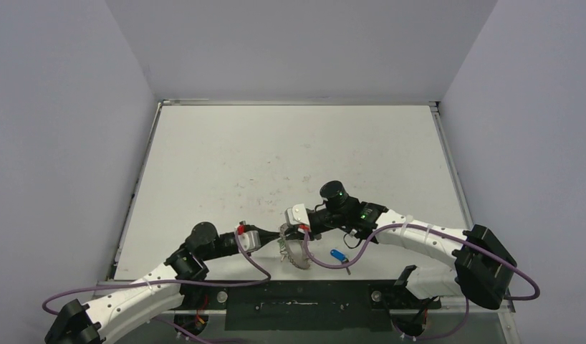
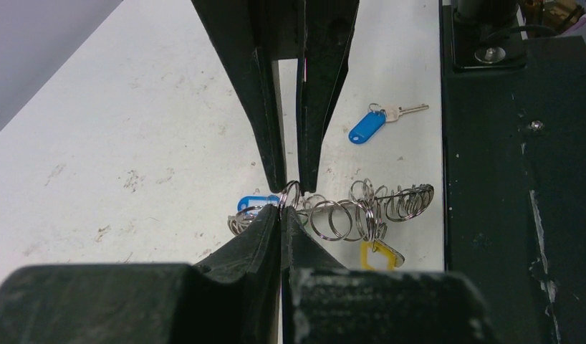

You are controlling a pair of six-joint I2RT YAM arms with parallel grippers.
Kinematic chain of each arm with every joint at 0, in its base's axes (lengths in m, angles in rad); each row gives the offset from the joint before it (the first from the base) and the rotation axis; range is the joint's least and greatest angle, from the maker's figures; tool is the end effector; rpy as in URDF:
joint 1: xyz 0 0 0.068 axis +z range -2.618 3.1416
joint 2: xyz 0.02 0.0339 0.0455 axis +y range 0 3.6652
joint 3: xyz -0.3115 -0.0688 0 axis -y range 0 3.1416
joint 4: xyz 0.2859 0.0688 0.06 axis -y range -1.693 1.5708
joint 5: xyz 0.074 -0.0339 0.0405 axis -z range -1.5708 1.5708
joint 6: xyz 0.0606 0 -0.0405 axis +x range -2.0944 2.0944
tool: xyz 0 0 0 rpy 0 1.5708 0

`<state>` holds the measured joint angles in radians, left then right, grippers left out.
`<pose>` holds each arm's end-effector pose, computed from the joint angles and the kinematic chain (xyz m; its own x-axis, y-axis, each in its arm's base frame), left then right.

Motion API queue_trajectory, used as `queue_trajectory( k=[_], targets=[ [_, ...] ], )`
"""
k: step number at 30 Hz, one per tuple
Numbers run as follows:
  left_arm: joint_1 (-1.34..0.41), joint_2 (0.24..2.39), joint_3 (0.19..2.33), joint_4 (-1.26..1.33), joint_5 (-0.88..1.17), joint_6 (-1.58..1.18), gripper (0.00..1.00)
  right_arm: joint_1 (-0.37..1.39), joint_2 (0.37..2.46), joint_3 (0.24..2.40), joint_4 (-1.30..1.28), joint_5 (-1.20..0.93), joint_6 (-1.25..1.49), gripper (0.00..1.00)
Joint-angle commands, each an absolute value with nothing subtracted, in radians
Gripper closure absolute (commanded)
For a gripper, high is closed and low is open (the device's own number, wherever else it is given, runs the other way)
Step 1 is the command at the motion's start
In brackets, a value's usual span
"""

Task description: Put the keys on the keyring

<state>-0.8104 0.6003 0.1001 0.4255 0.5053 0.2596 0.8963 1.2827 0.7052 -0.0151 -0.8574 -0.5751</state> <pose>0.0954 -0.1429 0.1955 0.1984 0.1173 -0.9731 0.9475 0.2309 0.2211 0.1504 0.2614 0.2429 0.1984 -0.3219 -0.9258 -0.9473 -0.3054 -0.0968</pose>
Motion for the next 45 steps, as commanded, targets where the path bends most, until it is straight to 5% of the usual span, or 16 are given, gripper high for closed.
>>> queue_trajectory(
  k=[1,5,15,22,23,28,32,39,45],
  targets=[
    [-0.818,0.573,0.18,0.421,0.484,0.204,1.0,0.892,1.241,0.727,0.068,-0.819,-0.543,0.8],
    [-0.818,0.598,0.197,0.399,0.464,0.182,1.0,0.893,1.231,0.706,0.121,-0.797,-0.502,0.71],
    [-0.818,0.62,0.228,0.324,0.348,0.066,0.97,0.904,1.211,0.676,0.14,-0.704,-0.478,0.66],
    [-0.819,0.564,0.242,0.193,0.113,-0.214,0.63,0.9,1.135,0.653,0.171,-0.52,-0.439,0.03],
    [-0.818,0.561,0.252,0.168,0.075,-0.27,0.58,0.898,1.134,0.657,0.171,-0.5,-0.427,0.0],
    [-0.816,0.596,0.359,-0.083,-0.18,-0.548,0.33,0.876,1.169,0.711,0.195,-0.4,-0.208,0.0],
    [-0.81,0.69,0.473,-0.251,-0.234,-0.625,0.24,0.845,1.253,0.813,0.096,-0.408,-0.073,0.0],
    [-0.711,0.828,0.564,-0.389,-0.102,-0.65,0.15,0.756,1.343,0.788,0.192,-0.683,0.032,0.0],
    [-0.516,0.831,0.503,-0.391,0.125,-0.723,0.13,0.752,1.323,0.746,0.22,-0.685,0.024,0.0]
  ],
)
